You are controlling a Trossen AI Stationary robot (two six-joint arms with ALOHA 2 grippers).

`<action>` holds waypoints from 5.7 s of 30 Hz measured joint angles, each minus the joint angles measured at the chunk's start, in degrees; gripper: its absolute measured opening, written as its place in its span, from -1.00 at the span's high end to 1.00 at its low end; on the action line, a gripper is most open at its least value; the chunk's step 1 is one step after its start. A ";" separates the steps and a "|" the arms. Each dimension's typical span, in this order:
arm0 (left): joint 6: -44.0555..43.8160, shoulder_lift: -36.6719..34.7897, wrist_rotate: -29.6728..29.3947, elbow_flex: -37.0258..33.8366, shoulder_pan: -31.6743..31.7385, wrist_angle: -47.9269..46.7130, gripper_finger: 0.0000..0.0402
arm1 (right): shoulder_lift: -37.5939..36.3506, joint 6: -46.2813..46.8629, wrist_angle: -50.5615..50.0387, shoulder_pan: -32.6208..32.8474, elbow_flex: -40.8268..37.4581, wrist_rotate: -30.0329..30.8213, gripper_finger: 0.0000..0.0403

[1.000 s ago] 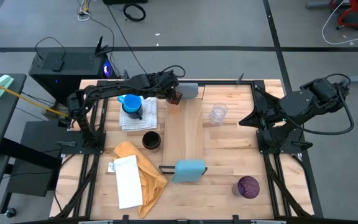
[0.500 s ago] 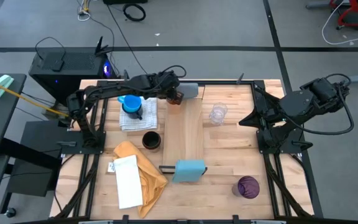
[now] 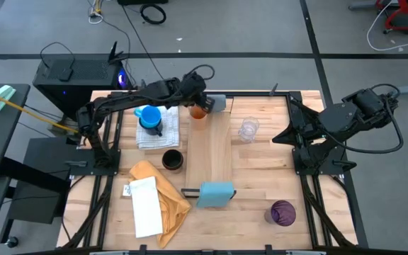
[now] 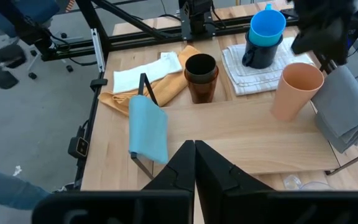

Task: Stack small to large cups/mugs on shelf
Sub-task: Remove the black cup from the top of the orange cup

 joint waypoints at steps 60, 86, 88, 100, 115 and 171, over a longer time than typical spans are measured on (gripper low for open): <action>-22.21 -1.75 -16.70 12.47 -34.68 -30.47 0.53 | 0.00 -1.95 0.00 -0.03 -0.01 0.66 0.93; -33.46 -1.71 9.58 1.52 -33.97 -46.10 -0.03 | 0.02 -2.19 -0.03 -0.03 0.00 0.63 0.93; -31.23 -1.70 9.83 0.60 -33.58 -46.02 -0.11 | 0.02 -2.18 -0.04 -0.02 0.00 0.61 0.93; -14.35 -1.71 13.44 -1.05 -32.20 -41.06 -0.15 | 0.02 -1.65 0.02 0.00 0.00 0.61 0.93; 2.04 -1.71 19.38 -1.05 -27.83 -40.21 0.14 | 0.02 -0.42 0.04 0.00 0.00 0.63 0.93; -5.61 4.74 17.92 -1.03 -23.43 -35.71 0.82 | 0.00 0.02 0.42 0.01 -0.01 0.63 0.94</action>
